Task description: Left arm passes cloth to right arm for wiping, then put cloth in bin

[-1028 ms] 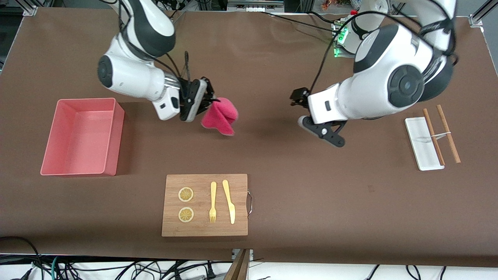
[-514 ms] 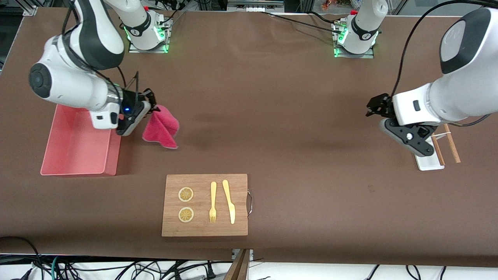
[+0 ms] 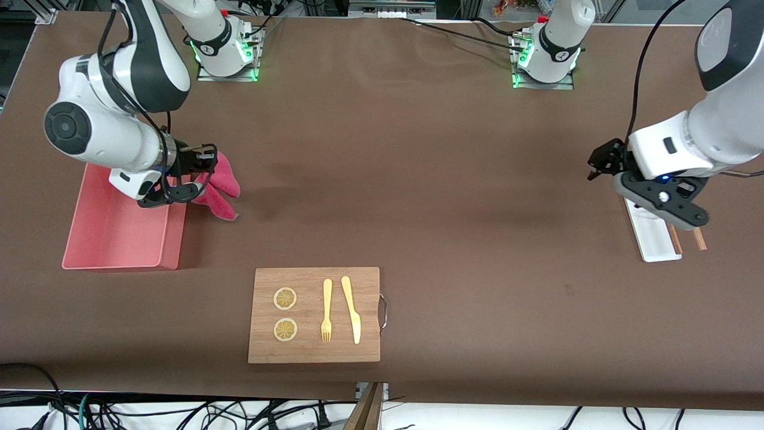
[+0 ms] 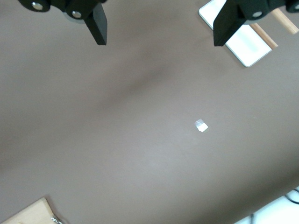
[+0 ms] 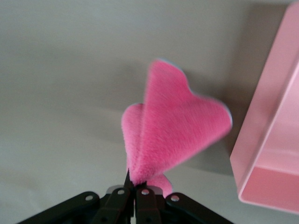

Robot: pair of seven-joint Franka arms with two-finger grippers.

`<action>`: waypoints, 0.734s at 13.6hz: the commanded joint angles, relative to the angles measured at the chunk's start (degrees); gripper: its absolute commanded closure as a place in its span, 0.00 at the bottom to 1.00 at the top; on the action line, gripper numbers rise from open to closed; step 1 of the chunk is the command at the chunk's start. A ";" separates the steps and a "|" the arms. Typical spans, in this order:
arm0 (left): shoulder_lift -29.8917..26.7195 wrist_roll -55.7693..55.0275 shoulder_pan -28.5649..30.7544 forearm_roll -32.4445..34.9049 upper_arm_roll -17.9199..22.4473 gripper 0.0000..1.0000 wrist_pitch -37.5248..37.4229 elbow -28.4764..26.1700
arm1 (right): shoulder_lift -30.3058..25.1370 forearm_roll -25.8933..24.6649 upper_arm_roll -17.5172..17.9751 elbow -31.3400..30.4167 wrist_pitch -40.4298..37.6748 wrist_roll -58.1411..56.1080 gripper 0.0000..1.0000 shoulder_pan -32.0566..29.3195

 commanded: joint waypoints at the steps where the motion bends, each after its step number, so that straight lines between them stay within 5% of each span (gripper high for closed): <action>1: -9.75 -4.21 2.70 0.79 -0.21 0.00 7.96 -13.80 | 4.87 -1.54 0.13 -0.15 4.74 5.01 1.00 0.71; 10: -8.61 -6.87 5.78 1.41 -0.30 0.00 3.13 -12.30 | 17.36 -2.25 0.13 0.90 19.78 23.80 1.00 9.48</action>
